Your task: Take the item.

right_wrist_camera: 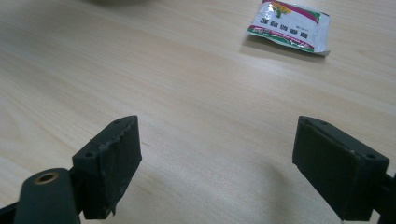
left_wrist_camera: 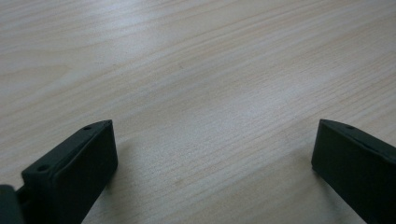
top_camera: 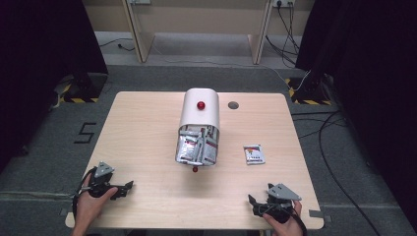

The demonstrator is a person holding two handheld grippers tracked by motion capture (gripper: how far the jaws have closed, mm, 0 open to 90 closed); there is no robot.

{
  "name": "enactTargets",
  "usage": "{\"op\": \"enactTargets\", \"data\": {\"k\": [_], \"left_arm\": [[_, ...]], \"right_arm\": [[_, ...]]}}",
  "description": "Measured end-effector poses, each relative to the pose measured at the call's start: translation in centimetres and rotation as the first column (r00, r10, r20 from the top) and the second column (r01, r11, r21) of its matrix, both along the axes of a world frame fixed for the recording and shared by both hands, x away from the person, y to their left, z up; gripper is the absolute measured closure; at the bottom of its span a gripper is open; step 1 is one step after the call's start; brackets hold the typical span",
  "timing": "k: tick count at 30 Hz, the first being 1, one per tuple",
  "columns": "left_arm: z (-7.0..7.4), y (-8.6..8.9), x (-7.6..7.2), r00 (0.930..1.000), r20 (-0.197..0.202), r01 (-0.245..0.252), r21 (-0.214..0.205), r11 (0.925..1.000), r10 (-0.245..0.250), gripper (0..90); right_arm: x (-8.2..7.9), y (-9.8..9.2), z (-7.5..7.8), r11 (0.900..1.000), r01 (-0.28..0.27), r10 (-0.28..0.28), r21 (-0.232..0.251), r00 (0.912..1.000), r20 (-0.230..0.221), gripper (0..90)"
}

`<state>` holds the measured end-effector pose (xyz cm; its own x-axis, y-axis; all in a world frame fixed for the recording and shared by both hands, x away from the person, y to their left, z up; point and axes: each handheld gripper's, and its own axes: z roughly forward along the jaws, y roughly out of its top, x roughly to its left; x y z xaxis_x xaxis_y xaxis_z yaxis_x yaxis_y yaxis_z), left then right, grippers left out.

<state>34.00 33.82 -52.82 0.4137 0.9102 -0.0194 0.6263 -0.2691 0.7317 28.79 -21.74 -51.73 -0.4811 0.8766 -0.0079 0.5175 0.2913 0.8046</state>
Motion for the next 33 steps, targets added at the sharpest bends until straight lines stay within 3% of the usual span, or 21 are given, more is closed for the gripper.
{"op": "enactTargets", "data": {"k": [18,26,33], "left_arm": [[0.0,0.0,0.0,1.0,0.0,0.0,0.0,1.0,0.0,0.0],[0.0,0.0,0.0,1.0,0.0,0.001,0.0,1.0,-0.001,0.0],[0.0,0.0,0.0,1.0,0.0,0.0,0.0,1.0,0.0,0.0]], "right_arm": [[-1.0,0.1,-0.9,0.9991,-0.01,0.01,-0.04,0.9999,-0.002,16.3],[-1.5,0.1,-1.3,0.9998,-0.019,0.019,-0.009,0.9998,0.004,16.3],[-2.3,0.0,-1.9,0.9995,-0.018,0.017,0.026,0.9989,0.043,16.1]]}}
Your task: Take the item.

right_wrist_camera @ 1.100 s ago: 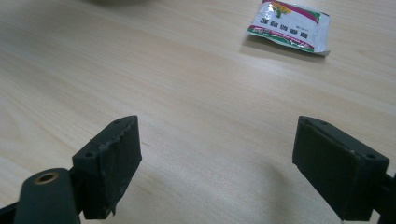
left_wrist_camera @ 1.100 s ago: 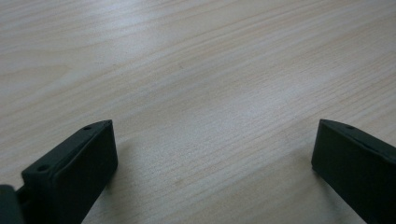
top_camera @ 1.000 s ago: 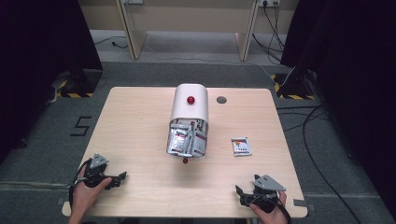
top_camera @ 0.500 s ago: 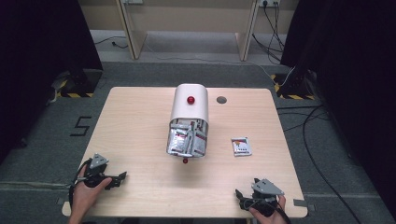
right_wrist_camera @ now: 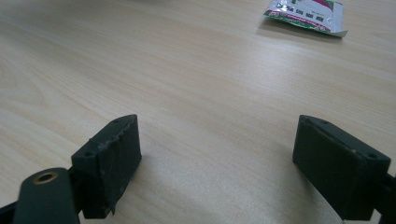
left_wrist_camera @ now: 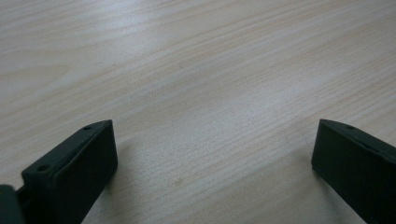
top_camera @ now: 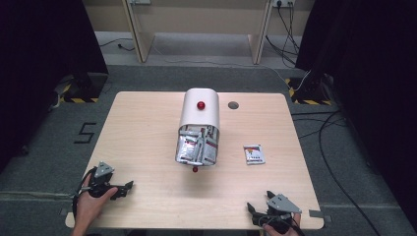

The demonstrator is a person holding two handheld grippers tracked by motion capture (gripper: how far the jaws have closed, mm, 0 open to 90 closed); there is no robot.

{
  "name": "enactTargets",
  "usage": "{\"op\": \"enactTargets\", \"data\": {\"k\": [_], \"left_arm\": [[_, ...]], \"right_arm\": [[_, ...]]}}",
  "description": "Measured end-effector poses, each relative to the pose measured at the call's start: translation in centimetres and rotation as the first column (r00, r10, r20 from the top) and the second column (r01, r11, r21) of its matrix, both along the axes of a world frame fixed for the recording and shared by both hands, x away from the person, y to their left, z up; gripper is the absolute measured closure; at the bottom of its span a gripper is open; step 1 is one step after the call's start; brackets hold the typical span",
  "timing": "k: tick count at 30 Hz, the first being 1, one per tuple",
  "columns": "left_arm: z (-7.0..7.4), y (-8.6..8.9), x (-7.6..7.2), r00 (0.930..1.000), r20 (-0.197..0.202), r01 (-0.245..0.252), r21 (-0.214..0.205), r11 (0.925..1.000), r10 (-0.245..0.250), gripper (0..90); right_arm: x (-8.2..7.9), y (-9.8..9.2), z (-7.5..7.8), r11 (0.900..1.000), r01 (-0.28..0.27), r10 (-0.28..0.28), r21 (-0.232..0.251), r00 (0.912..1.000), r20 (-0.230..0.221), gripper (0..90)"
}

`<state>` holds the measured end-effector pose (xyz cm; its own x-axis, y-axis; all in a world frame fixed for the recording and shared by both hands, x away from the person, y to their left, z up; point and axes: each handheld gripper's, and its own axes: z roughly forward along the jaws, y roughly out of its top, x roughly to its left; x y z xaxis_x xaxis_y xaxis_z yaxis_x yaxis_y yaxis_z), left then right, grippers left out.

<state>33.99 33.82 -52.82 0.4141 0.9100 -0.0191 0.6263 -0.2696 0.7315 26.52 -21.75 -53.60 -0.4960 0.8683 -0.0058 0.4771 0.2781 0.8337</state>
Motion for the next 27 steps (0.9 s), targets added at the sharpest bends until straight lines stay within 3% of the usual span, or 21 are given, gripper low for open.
{"op": "enactTargets", "data": {"k": [10,27], "left_arm": [[0.0,0.0,0.0,1.0,0.0,0.0,0.0,1.0,0.0,0.0],[0.0,0.0,0.0,1.0,0.001,-0.001,-0.001,1.0,0.001,0.0]], "right_arm": [[-1.2,-0.1,-0.3,0.9997,-0.023,0.023,0.009,0.9994,0.027,16.2],[-1.2,0.0,-0.5,0.9995,-0.026,0.025,0.019,0.9989,0.04,15.9]]}}
